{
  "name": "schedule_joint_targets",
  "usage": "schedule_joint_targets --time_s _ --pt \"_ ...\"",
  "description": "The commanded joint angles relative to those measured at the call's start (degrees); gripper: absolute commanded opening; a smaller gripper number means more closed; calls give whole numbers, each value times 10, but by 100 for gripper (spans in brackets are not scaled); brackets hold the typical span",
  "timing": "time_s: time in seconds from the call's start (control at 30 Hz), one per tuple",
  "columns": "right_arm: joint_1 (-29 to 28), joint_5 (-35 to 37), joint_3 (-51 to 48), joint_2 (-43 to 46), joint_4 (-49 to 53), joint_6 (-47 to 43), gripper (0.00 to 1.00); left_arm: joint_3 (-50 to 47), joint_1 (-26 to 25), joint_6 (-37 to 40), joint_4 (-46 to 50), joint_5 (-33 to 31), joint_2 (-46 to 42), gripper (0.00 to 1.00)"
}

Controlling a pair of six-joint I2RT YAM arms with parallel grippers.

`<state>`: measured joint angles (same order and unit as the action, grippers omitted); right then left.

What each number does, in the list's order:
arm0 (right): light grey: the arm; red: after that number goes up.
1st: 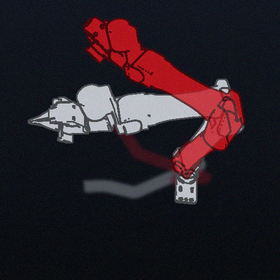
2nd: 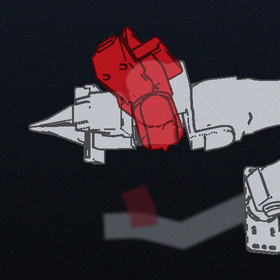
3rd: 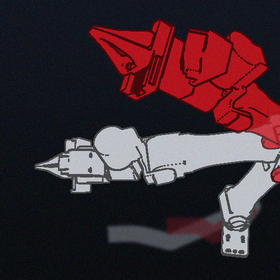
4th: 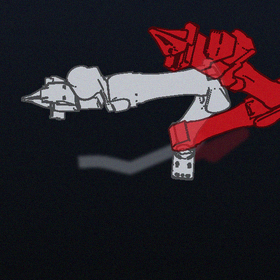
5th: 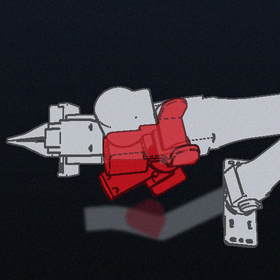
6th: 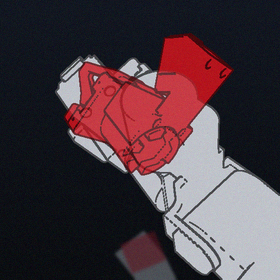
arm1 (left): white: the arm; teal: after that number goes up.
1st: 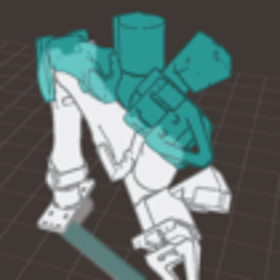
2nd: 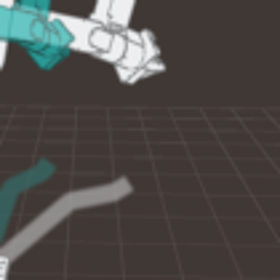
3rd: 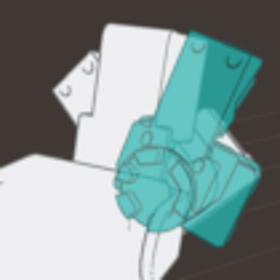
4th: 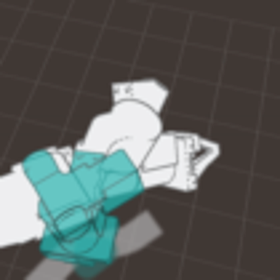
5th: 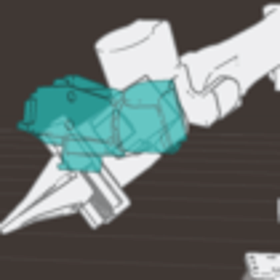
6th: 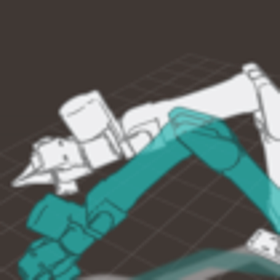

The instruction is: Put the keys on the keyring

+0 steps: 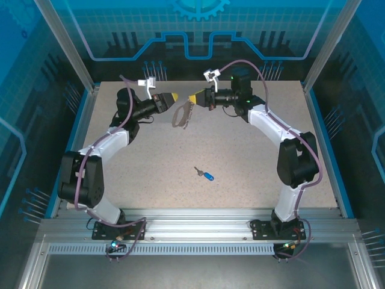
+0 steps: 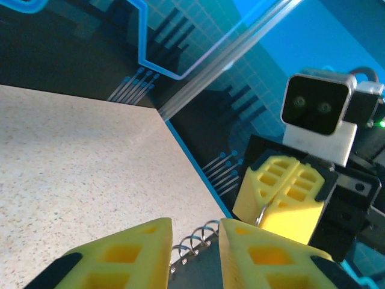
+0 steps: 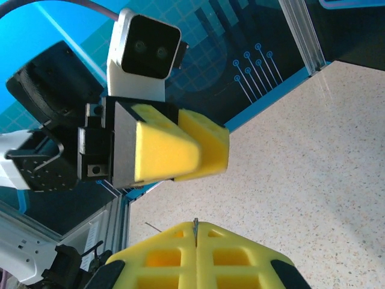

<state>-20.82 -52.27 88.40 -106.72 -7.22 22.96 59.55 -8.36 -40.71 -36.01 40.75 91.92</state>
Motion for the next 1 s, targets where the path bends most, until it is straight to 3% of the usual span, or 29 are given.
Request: schedule_joint_targets --time_s 0.0,0.27,0.6,0.77,0.97 --pt "0 19 -8 19 -15 8 0 -27 -21 -66 -117 55 4 27" --pt "-1 38 -12 14 -15 12 0 -38 -85 -72 -152 63 4 29" --pt "2 34 -35 39 -7 4 0 -43 -47 -41 -117 1 -34 34" --pt "2 26 -49 52 -9 5 0 -27 -39 -9 -71 2 -41 45" --pt "2 13 -66 63 -35 28 0 -14 -39 10 -46 19 -34 46"
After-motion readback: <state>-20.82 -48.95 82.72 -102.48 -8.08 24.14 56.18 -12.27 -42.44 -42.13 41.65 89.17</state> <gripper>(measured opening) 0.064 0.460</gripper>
